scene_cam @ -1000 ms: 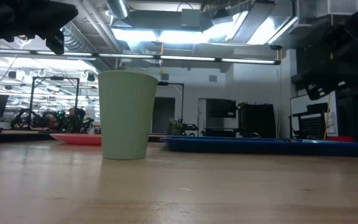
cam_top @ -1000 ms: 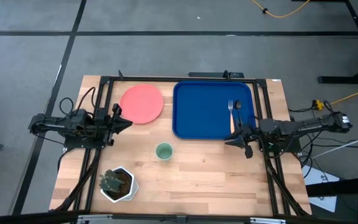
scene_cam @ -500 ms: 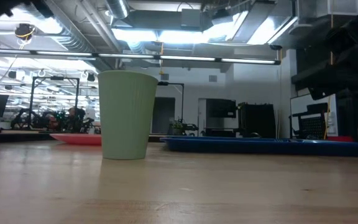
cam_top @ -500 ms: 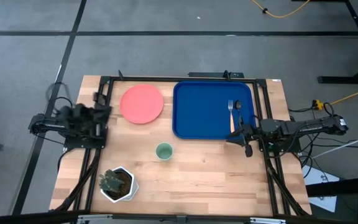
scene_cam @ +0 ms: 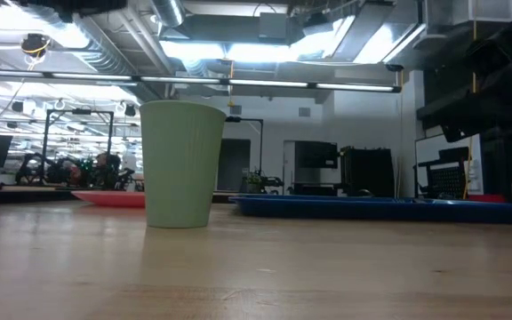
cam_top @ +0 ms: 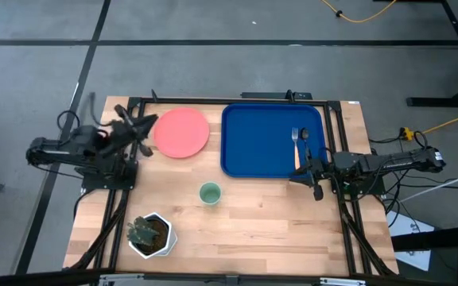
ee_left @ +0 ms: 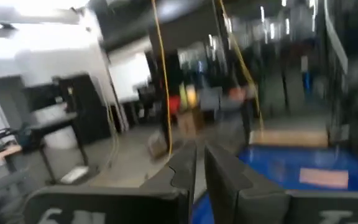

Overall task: Pick and place plate/cup/fork/spoon on tray
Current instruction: Put the pink plate on the dark blue tray to the left side of the light orange fork

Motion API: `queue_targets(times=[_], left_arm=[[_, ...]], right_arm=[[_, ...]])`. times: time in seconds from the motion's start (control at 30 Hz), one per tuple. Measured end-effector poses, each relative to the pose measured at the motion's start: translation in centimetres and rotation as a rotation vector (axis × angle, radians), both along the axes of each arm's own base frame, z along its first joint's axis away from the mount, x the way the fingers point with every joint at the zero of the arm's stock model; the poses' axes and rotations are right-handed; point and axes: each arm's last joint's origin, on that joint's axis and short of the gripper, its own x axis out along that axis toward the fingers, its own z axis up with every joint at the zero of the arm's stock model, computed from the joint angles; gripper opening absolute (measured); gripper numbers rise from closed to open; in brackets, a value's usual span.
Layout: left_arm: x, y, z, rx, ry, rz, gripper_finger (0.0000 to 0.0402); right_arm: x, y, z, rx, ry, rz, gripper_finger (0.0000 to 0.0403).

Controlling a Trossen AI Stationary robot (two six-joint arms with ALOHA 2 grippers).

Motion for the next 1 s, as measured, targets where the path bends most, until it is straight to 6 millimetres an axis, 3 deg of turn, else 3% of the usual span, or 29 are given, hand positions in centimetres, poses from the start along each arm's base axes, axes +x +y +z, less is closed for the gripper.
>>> queue_targets(times=[0.2, 0.37, 0.7, 1.0], left_arm=[[2.8, -0.2, 0.1, 0.027, 0.330, -0.001, 0.0028], [3.9, -0.3, -0.1, 0.006, 0.512, 0.000, 0.0027], [3.9, 1.1, -2.8, -0.312, 0.755, 0.177, 0.0027], [4.9, 1.8, -3.6, -0.457, 0.768, 0.129, 0.0027]], right_arm=[[0.0, 0.0, 0.0, 0.004, 0.001, -0.001, 0.0095], [0.0, 0.0, 0.0, 0.008, 0.001, -0.002, 0.0095], [0.0, 0.0, 0.0, 0.004, 0.001, -0.001, 0.0095], [0.0, 0.0, 0.0, -0.037, -0.005, 0.008, 0.0095]])
